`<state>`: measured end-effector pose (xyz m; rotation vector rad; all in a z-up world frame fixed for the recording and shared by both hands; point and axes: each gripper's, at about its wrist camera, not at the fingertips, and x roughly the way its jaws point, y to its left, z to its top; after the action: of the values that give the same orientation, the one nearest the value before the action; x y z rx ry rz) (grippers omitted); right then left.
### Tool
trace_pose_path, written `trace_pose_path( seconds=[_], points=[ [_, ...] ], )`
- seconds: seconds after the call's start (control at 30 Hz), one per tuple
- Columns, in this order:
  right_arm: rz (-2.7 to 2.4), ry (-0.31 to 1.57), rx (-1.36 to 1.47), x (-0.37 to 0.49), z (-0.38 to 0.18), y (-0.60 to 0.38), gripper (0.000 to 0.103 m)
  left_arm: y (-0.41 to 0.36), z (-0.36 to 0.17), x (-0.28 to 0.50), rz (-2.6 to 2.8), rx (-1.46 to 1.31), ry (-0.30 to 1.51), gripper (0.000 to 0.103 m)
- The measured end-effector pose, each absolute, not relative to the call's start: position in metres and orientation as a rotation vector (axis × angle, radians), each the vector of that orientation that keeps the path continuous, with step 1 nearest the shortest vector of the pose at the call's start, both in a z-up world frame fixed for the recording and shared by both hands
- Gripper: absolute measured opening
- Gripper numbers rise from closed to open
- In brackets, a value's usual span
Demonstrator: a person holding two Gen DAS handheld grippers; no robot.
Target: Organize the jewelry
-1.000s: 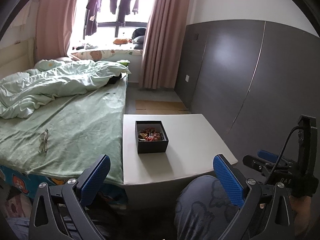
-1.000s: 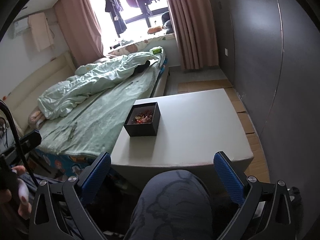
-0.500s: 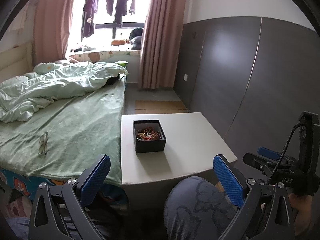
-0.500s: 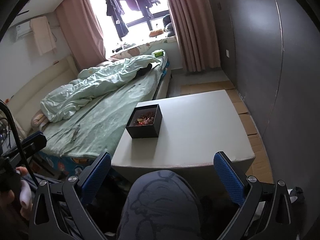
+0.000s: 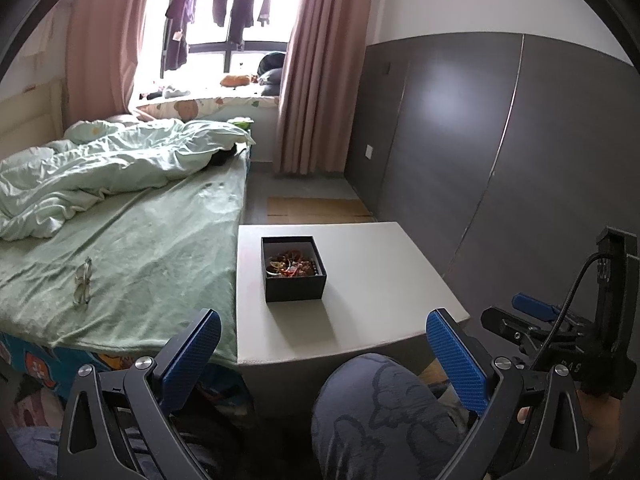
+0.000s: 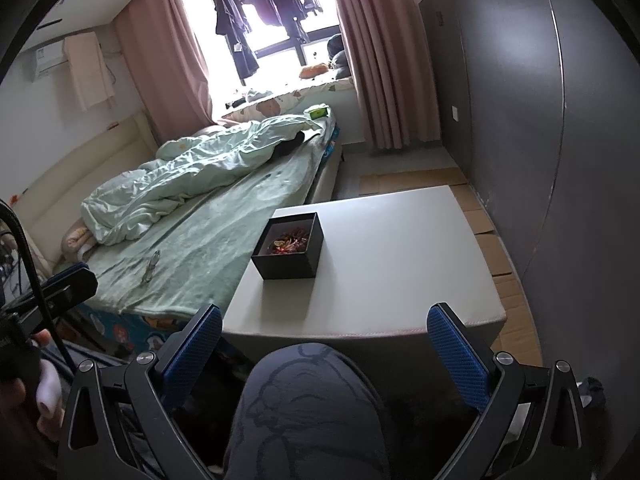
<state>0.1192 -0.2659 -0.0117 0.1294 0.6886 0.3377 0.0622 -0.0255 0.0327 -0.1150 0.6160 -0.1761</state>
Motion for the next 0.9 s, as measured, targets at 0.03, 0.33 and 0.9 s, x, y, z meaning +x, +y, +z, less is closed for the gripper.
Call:
trace_pose_path(
  seconds=[0.03,0.33,0.9],
  points=[
    [0.337,0.689,0.129,0.119,-0.012,-0.266,0.103,-0.026,0.033,0.062,-0.175,-0.116,0.617,0.103],
    [0.339,0.687,0.131,0.117,-0.012,-0.266,0.103,-0.029,0.036,0.055,-0.155,-0.093,0.613,0.103],
    [0.337,0.674,0.123,0.109,-0.007,-0.263,0.103,-0.033,0.039,0.049,-0.188,-0.085,0.599,0.103]
  ],
)
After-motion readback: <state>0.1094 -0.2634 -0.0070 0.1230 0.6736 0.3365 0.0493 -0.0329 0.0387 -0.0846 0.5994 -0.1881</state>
